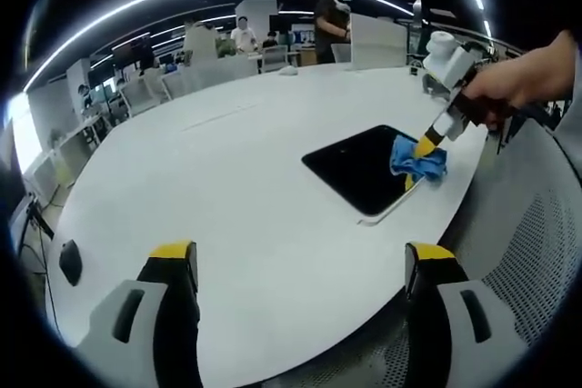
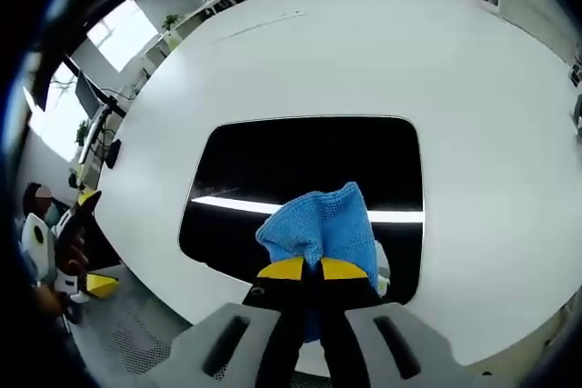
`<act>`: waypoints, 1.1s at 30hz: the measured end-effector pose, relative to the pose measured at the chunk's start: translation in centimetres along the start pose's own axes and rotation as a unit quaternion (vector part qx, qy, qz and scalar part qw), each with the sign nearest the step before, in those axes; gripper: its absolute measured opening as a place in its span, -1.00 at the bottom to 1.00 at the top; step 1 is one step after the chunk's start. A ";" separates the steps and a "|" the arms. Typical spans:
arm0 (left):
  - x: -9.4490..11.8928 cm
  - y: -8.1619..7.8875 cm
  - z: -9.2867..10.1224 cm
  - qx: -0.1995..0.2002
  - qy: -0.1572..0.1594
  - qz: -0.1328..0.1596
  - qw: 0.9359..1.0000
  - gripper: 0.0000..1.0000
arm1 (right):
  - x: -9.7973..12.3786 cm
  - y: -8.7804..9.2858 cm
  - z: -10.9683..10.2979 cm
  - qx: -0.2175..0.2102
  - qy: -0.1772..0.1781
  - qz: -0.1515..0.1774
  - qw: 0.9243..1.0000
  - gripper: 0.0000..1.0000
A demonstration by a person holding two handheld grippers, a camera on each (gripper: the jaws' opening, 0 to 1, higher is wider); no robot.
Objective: Wipe the mirror surface with the cleaning cloth until all visible marks leave the cleaned area.
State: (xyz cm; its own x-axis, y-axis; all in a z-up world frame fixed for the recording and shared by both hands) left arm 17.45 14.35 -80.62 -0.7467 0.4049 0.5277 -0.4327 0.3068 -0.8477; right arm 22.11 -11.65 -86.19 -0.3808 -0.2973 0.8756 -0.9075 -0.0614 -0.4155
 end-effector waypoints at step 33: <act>0.0 0.2 -0.1 -0.003 -0.004 -0.006 1.000 0.87 | -2.9 -1.1 -6.4 0.074 -0.030 -0.011 0.997 -1.00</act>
State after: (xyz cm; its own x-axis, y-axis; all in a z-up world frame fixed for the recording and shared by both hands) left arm 17.45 14.52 -80.76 -0.7462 0.3936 0.5369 -0.4386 0.3160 -0.8413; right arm 23.10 -4.60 -86.66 -0.3456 -0.3513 0.8702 -0.8778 -0.2067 -0.4321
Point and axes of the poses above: the point that each gripper's makers call its tool centre point, and the gripper's own axes: x roughly backward along the fingers, z roughly to its right, y roughly out of its underside, the point moved 2 cm from there along x, roughly backward along the fingers, and after that the axes turned 1 degree about z, right-handed, at the moved point
